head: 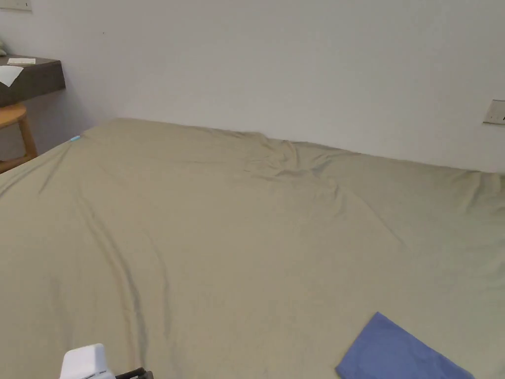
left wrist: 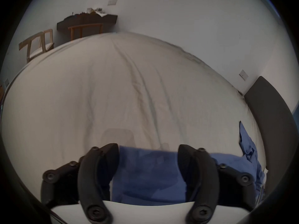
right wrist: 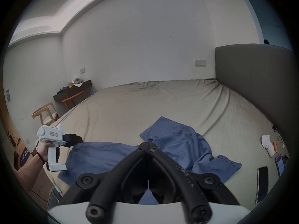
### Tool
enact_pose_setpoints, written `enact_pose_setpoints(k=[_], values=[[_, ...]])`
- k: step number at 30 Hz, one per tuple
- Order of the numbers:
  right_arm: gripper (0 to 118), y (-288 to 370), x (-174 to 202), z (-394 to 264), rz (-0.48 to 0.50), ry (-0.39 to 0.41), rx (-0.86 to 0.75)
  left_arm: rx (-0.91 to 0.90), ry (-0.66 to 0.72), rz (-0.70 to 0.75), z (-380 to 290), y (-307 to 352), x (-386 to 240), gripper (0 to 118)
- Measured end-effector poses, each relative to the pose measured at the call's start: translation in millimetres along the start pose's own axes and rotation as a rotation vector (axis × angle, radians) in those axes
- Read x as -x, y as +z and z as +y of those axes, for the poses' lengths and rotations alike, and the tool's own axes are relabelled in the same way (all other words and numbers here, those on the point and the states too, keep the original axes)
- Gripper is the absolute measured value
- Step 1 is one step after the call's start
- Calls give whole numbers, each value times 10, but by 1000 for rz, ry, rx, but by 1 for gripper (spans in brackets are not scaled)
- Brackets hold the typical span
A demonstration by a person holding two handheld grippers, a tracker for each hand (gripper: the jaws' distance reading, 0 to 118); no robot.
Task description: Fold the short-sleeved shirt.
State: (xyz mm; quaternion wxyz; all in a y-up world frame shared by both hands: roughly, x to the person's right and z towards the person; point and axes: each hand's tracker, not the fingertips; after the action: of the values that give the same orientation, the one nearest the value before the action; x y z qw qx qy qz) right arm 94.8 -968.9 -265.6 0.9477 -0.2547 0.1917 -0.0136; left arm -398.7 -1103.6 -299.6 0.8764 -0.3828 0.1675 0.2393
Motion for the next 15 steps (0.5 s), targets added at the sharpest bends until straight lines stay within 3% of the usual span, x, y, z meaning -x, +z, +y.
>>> enact_pose_setpoints(k=[2,3,4,10,11,13,14,15], values=[[1,-64,3,8,1,2,16,-16,-44,-2,-159,38,-59,47],[1,-103,0,12,1,1,22,-60,-97,10,-220,87,-90,17],[1,-142,-10,18,2,-1,28,-45,-106,-16,-238,91,-80,5],[5,-489,-198,97,-48,44,51,1,-58,-46,-271,59,-108,5],[14,-590,-283,124,-60,57,60,3,-53,-48,-269,54,-99,4],[67,-848,-482,185,-69,55,98,4,-52,-54,-275,35,-91,4],[88,-1026,-623,201,-72,33,143,2,-54,-55,-279,32,-96,4],[100,-1212,-743,227,-73,16,187,0,-59,-53,-286,31,-105,4]])
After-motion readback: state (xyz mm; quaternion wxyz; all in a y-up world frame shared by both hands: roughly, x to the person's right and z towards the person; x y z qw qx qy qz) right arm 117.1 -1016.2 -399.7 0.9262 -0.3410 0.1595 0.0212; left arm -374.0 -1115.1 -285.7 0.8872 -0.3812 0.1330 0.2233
